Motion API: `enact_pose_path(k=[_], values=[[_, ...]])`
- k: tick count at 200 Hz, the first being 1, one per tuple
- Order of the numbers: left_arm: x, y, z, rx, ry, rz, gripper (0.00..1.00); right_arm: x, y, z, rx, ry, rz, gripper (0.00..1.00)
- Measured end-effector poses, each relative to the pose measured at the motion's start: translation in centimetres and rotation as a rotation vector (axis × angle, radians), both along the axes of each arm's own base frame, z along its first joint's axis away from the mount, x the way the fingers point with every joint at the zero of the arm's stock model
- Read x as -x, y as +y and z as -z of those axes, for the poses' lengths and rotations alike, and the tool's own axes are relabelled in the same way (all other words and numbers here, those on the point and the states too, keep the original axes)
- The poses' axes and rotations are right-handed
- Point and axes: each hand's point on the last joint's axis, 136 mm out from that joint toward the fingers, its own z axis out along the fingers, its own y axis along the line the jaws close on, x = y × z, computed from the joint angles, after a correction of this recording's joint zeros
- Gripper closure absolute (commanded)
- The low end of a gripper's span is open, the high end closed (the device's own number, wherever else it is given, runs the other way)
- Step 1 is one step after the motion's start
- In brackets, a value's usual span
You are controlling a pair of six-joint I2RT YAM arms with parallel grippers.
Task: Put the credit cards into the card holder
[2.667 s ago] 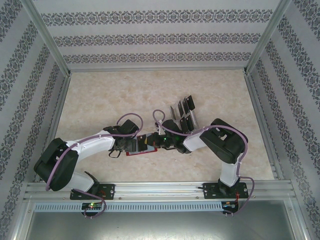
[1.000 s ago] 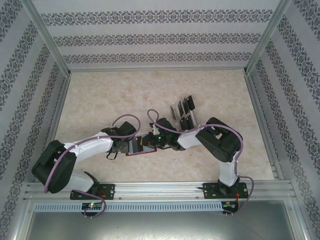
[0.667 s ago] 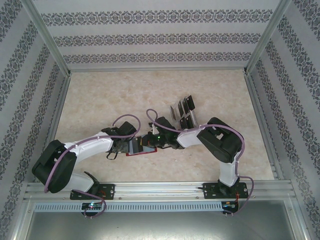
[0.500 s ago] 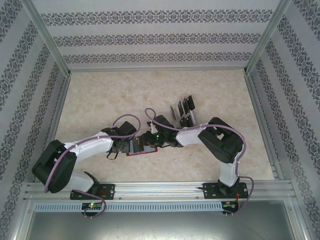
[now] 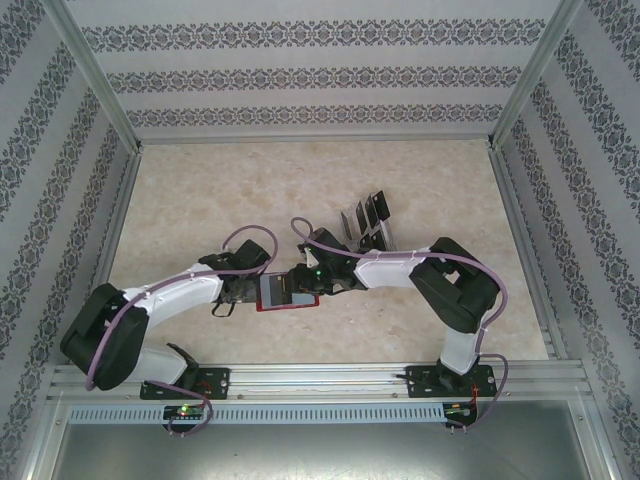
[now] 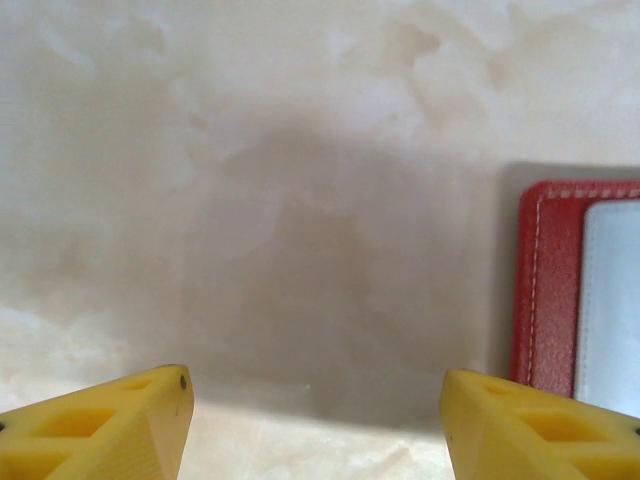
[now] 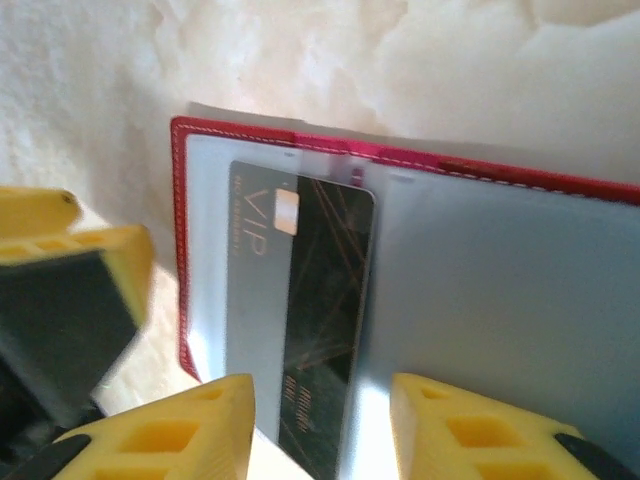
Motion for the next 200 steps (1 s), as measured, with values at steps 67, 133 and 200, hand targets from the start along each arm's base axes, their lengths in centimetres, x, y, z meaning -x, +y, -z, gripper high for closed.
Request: enact_pose_path(k=[67, 133, 200], values=[[-1.0, 0.9, -0.8, 0.048, -0.034, -0.057, 0.33, -0.3, -1.3, 0.4, 0.115, -0.034, -0.029, 1.00], [-0.9, 0.3, 0.2, 0.060, 0.005, -0.033, 0.32, -0.8, -1.1, -0.5, 0.140, -0.055, -0.050, 1.00], [-1.1, -0.3, 0.8, 0.080, 0.018, -0.023, 0.32, -0.9, 0.0, 0.0, 0.161, -0.056, -0.077, 1.00]])
